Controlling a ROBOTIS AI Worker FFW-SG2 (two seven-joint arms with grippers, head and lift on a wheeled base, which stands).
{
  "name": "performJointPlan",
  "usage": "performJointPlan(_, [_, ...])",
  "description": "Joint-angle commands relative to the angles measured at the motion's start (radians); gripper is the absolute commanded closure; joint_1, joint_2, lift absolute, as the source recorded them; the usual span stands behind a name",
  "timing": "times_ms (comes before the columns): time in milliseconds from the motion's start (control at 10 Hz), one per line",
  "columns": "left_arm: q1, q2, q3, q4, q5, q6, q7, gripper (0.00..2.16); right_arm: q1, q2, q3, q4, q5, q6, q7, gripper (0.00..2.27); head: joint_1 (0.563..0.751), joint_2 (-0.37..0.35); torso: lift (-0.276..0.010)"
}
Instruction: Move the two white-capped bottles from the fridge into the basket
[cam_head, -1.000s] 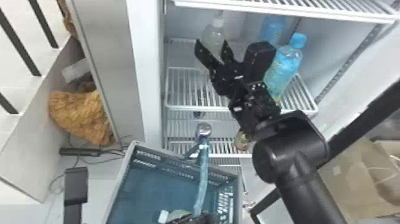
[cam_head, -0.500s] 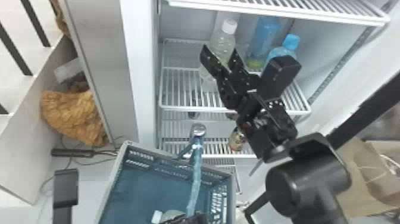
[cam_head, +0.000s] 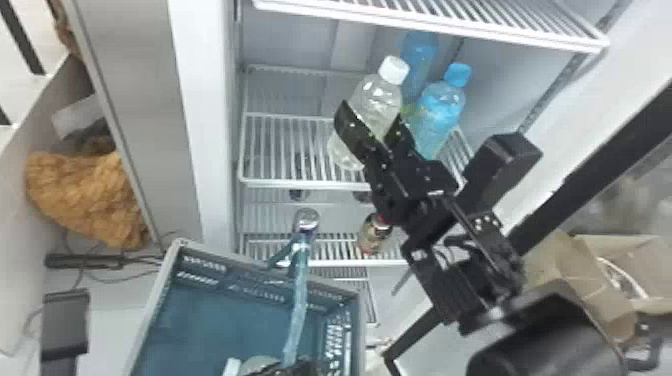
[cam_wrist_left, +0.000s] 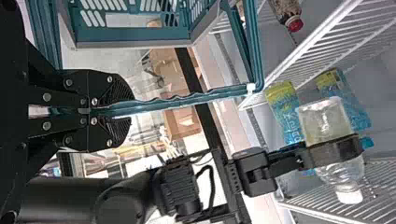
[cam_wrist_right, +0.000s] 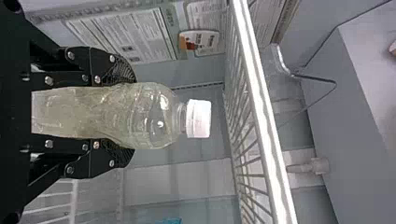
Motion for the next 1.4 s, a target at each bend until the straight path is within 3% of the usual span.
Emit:
performJointPlan(0, [-0.005,0.003,-0.006,0.0,-0.001,0.0,0.0,1.19,0.068,0.004,-0.022,-0.065,-0.007,0.033,0.012,0.89,0.695,-0.251,0.0])
performJointPlan(300, [-0.005,0.003,-0.006,0.0,0.001,-0.002,0.0,1.19,0.193,0.007,-0.042,-0.213,0.001,0.097,0.025,0.89,0.695,-0.273,0.0])
performJointPlan(700, [-0.005,0.005,-0.002,0.0,-0.001,-0.002,-0.002,1.19,0.308,0.006,-0.106,-0.348,0.059,0.359,0.104,0.89,0.695,-0.282,0.0])
performJointPlan(900, [-0.002,0.006,-0.002,0.0,-0.001,-0.002,-0.002,1.19,0.33,0.006,-0.147,-0.384,0.073,0.553,0.193,0.88,0.695,-0.305,0.0])
performJointPlan(1100, [-0.005,0.005,-0.002,0.0,-0.001,0.0,-0.002,1.19,0.291,0.001,-0.179,-0.362,0.124,0.764,0.333,0.89,0.695,-0.32,0.0])
performJointPlan(1300, [-0.007,0.006,-0.002,0.0,-0.003,0.002,-0.002,1.19,0.291,-0.011,-0.161,-0.375,0.118,0.816,0.335,0.89,0.695,-0.35,0.0])
